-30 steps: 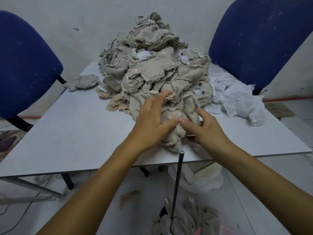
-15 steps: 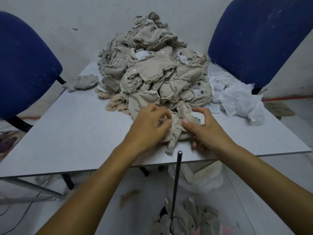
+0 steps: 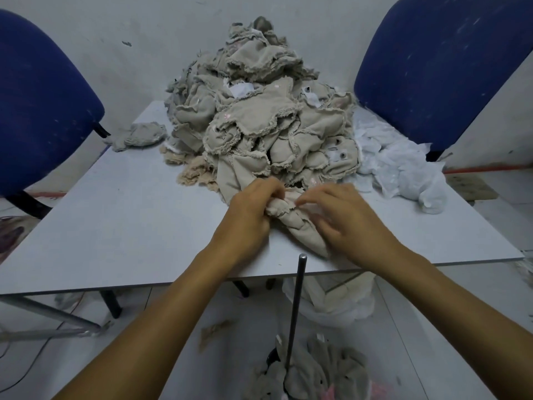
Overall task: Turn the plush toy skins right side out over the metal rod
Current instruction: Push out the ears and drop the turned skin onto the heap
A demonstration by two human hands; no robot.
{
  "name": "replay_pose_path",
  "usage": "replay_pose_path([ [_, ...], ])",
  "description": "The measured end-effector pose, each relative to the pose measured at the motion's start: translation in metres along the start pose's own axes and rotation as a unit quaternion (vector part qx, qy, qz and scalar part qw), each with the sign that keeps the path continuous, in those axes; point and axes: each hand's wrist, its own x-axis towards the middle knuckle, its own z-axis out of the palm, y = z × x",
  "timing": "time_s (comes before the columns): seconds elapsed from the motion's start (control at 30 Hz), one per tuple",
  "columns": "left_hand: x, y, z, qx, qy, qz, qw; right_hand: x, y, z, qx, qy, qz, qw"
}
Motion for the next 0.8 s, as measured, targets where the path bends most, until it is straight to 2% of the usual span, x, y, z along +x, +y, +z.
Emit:
replay_pose_path([
  [0.07,0.002,0.000,-0.001,0.008,-0.004,0.003,1.000,-0.002,0.001,0.002,0.015,-0.095,0.012,0.995],
  [0.13,0.003,-0.002,-0.002,0.061,-0.068,-0.010,0.996,-0.003,0.002,0.006,-0.013,-0.136,0.025,0.990],
  [0.2,0.004,-0.003,-0.003,0.073,-0.126,-0.041,0.988,-0.001,0.003,0.005,0.006,-0.101,0.037,0.994],
  [0.27,0.006,0.000,-0.006,0.032,-0.151,-0.070,0.986,0.001,0.004,0.002,0.043,-0.043,0.052,0.997],
  [0.4,0.008,0.005,-0.016,-0.070,-0.265,-0.129,0.953,-0.002,0.002,0.008,-0.062,-0.040,-0.002,0.997],
  [0.57,0.001,0.005,-0.015,-0.120,-0.259,-0.130,0.950,-0.002,0.007,0.009,-0.042,-0.094,-0.010,0.995],
  [0.7,0.001,0.004,-0.013,-0.061,-0.252,-0.084,0.962,-0.003,0.004,0.015,-0.013,-0.078,-0.002,0.997],
  [0.8,0.002,0.005,-0.011,-0.023,-0.254,-0.046,0.966,0.000,0.004,0.016,0.041,-0.063,0.050,0.996],
])
